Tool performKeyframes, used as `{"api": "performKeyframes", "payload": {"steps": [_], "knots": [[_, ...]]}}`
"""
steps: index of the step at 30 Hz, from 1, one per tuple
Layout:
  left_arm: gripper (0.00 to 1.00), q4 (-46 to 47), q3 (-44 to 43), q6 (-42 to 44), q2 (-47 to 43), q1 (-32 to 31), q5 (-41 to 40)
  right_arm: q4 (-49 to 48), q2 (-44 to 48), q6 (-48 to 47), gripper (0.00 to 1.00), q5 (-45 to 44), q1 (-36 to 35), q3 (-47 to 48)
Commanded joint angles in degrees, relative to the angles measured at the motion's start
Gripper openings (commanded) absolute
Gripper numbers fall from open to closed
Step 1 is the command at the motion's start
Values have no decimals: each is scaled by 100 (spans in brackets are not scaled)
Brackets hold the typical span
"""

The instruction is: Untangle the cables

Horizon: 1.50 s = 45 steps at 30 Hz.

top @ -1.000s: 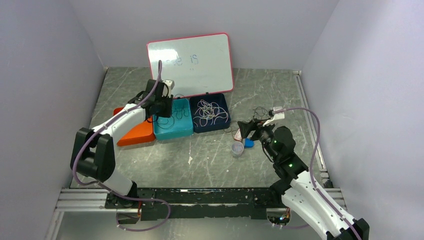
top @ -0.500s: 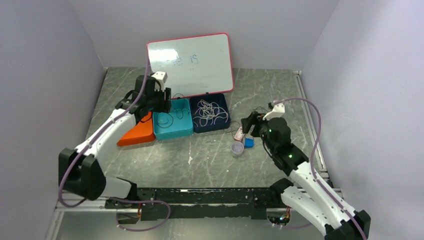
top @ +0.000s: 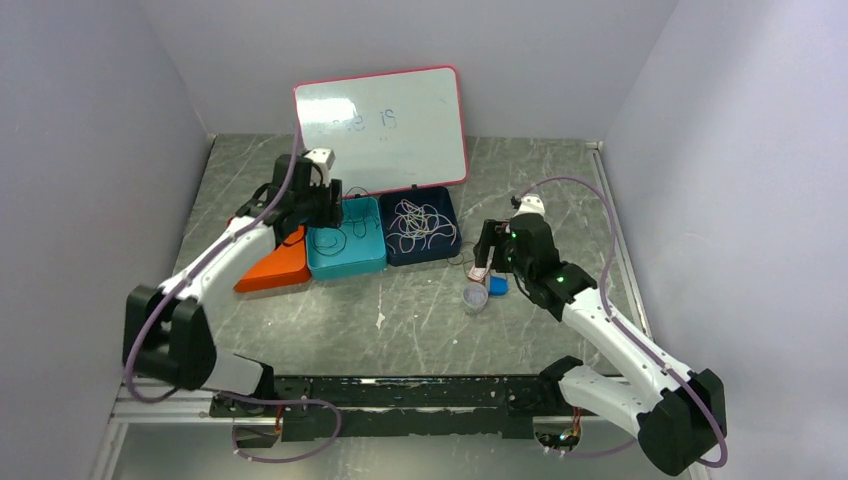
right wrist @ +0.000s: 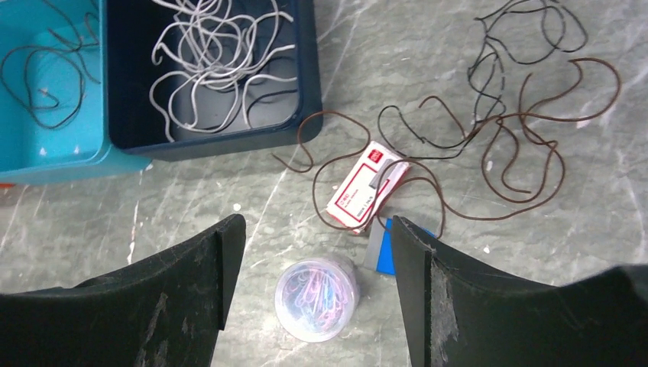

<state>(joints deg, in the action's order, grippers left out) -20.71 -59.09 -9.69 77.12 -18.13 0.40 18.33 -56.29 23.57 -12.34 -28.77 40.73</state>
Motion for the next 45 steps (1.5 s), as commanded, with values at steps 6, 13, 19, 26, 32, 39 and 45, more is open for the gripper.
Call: {"api": "performKeyframes", "payload": {"steps": [6, 13, 19, 26, 32, 39, 45], "knots": [[60, 93, -1816, 954, 1945, 285, 488, 20, 312, -298, 73, 805, 21, -130], [61, -366, -2583, 1939, 2778, 354, 1043, -31, 305, -392, 73, 1111, 28, -267], [61, -456, -2875, 2311, 3178, 375, 1351, -86, 243, -411, 73, 1229, 28, -284], [59, -507, -3199, 2489, 3669, 437, 1591, -110, 274, -362, 73, 1318, 25, -338], [57, -476, -3311, 2507, 3892, 498, 1700, -57, 306, -389, 73, 1299, 24, -338], [52, -398, -3431, 2431, 4039, 564, 1837, -22, 335, -380, 73, 1295, 28, -329], [48, -285, -3379, 2346, 4113, 609, 2160, -1, 328, -398, 73, 1321, 22, -325]]}}
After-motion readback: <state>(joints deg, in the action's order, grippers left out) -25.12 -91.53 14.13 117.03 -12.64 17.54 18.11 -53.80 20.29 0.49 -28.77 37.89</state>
